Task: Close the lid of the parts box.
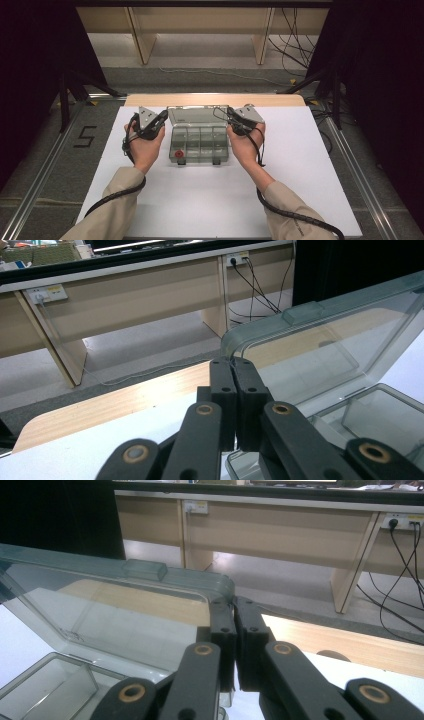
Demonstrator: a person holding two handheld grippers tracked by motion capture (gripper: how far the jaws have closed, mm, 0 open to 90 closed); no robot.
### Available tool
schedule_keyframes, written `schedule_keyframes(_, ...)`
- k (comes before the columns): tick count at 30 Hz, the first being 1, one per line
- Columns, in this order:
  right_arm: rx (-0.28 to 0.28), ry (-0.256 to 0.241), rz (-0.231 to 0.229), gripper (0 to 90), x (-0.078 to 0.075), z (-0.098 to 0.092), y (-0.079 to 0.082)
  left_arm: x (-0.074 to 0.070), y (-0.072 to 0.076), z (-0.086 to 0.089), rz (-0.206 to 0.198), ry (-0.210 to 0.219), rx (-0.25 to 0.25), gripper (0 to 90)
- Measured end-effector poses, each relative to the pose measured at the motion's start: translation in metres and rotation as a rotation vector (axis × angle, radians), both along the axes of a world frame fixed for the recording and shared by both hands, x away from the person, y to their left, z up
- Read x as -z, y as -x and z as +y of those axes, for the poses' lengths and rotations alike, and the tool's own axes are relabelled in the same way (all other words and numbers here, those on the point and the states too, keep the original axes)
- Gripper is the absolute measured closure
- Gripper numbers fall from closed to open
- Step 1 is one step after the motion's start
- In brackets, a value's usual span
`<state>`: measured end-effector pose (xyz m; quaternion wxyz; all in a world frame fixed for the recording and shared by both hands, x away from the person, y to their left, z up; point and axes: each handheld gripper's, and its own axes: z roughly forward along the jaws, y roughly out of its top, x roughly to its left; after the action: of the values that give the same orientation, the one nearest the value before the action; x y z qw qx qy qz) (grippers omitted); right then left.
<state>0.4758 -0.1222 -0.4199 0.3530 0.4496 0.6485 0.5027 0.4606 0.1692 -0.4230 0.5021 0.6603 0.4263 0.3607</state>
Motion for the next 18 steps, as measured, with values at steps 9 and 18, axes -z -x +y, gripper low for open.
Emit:
schedule_keyframes(9, 0.003, 0.004, 0.0, 88.3, 0.0, 0.0, 0.002, -0.003, 0.005, 0.003, 0.01, -0.022, 0.037, 82.3)
schedule_keyframes(18, -0.005, 0.007, -0.001, 88.1, 0.002, -0.001, 0.007, -0.027, 0.013, 0.005, -0.01, 0.026, 0.036, 85.0)
